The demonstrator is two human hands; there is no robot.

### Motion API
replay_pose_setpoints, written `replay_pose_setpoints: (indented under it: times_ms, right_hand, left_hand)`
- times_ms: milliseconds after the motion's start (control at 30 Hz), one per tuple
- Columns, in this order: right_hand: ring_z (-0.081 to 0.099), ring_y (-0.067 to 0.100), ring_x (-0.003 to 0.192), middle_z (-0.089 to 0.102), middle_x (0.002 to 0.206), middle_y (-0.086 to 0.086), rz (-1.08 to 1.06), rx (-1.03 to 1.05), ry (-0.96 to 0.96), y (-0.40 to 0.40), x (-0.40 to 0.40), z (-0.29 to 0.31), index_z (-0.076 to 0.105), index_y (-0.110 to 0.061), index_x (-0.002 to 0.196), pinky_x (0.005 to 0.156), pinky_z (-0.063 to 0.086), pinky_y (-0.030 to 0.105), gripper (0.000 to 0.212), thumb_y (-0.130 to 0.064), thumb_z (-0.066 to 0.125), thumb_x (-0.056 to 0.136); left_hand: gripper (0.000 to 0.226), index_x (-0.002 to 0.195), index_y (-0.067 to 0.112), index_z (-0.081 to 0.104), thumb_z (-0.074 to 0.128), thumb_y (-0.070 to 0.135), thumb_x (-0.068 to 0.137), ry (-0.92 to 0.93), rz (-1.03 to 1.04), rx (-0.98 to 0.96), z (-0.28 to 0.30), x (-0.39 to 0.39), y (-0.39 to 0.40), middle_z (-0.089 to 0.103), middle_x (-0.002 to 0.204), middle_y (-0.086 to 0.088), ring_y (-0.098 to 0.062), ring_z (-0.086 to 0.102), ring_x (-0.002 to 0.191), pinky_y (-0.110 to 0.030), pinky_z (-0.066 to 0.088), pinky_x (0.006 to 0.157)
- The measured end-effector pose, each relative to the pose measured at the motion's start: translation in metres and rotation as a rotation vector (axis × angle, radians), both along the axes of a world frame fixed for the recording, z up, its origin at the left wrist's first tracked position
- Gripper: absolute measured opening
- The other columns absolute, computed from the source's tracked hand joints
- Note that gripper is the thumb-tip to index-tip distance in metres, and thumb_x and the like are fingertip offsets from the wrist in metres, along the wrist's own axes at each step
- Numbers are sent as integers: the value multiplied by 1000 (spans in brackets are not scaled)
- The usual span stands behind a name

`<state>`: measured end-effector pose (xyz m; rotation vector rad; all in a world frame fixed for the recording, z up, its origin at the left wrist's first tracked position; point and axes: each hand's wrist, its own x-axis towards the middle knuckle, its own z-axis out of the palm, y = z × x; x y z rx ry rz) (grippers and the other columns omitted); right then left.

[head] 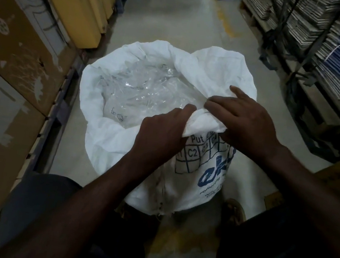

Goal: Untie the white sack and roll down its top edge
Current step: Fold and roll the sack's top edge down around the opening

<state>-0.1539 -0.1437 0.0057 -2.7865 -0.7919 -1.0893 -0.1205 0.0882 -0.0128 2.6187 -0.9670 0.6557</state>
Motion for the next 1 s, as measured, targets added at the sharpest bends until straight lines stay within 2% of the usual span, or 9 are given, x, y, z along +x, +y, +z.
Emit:
replay_pose_setpoints:
  times_ms: [67,167,333,467,567,667,800,900,1000]
  right_hand:
    - [74,36,95,74,111,18,2,-43,105,6,2,2,68,-1,131,117,41,62,61,4,79,71]
    - [71,32,97,72,109,9,5,-55,355,10,4,3,57,-11,145,124,33,57,70,-16,76,77]
    - [63,4,107,69,117,-15,150,199,869,-10,1,4,59,-37,137,112,38,42,53,-65,66,93]
    - [67,4,96,70,101,-14,102,240,1043,-25,0,6,72,-36,110,88,54,38,33,-60,74,87]
    - [62,2,83,66,89,-15,114,203,967,-23,0,1,66,-31,95,76,44,29,21,-45,79,88]
    - [59,10,76,59,83,-12,85,101,759,-7,-3,-5,56,-31,92,84,39,33,20,-33,76,88]
    - [62,23,89,63,95,-2,100,-87,507,10,-8,-7,65,-18,107,104,41,40,23,-20,70,84]
    - [55,22,87,53,104,-2,65,-82,618,7,-13,-5,57,-19,106,89,42,34,38,-31,72,74]
    - [54,18,89,43,133,-2,-39,-7,746,7,-20,-15,47,-24,118,64,50,37,50,-26,80,79]
  left_hand:
    - [42,131,26,57,65,22,90,2,17,-32,0,1,0,70,101,5,-26,70,72,-40,54,52]
    - [30,119,21,60,58,14,90,25,67,-15,1,4,2,63,94,3,-25,65,72,-39,49,50]
    - [28,121,18,58,66,30,97,257,-83,74,-7,9,14,61,106,0,-29,65,87,-46,51,70]
    - [59,125,34,52,74,73,86,734,-368,75,-9,0,17,58,110,14,-4,57,92,-19,42,74]
    - [42,117,42,47,75,61,93,875,-382,47,-10,-5,13,59,102,20,1,60,91,-12,42,73]
    - [27,112,28,56,75,37,94,709,-238,-1,-12,-5,11,65,94,10,-20,66,90,-37,51,75]
    - [23,112,26,69,65,19,90,214,-102,38,-9,-13,5,72,90,2,-31,69,82,-32,41,64]
    - [27,94,17,65,49,5,76,-114,-251,173,-13,-6,13,57,76,-4,-33,55,63,-37,35,55]
    - [29,90,15,66,46,0,77,-235,-221,193,-23,4,19,54,76,-6,-31,51,63,-39,34,56]
